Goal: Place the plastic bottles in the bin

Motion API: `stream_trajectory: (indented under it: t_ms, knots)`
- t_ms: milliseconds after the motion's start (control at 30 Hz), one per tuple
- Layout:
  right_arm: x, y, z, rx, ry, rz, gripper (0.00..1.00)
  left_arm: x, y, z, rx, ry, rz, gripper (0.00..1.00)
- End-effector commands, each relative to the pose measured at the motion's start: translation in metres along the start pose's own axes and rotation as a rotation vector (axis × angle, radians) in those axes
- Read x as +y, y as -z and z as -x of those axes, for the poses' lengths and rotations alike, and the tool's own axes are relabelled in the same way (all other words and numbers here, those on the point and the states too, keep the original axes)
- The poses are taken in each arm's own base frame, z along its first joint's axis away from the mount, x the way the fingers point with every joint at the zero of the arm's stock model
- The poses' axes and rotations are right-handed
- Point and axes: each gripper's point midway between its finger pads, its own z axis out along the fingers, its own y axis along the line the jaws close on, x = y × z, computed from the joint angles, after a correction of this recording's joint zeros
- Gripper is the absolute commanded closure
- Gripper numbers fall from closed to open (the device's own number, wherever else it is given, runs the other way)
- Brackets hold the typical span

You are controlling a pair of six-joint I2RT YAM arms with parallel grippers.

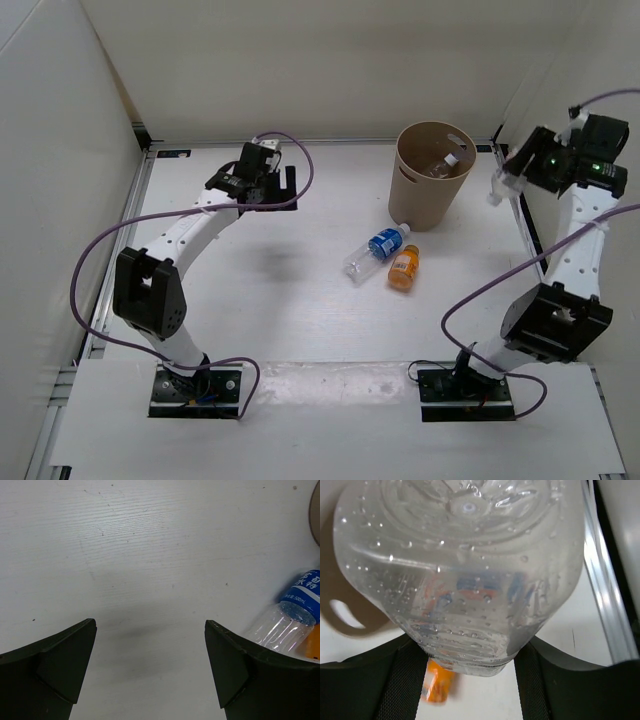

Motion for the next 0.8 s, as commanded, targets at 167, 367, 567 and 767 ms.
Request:
stream_trajectory:
  t_ms: [167,367,567,767]
  knots:
    - [0.122,0.049,0.133,-0.709,0.348,0.295,0.98,-0.001,0.021,0.009,-0.049,-0.010,-0.011,0.00]
    - [0.162,0.039,0.155,-0.734,0.280,0.380,0.99,0.001,0.026,0.004,-0.046,-0.001,-0.006,0.00]
    - [0.211,0.011,0.134,-0.691,0.368,0.448,0.94,0.005,0.030,0.006,-0.052,-0.007,0.008,0.00]
    - [0.217,-0.012,0.098,-0.591,0.341,0.411,0.66,0.009,0.033,0.002,-0.047,-0.011,0.021,0.00]
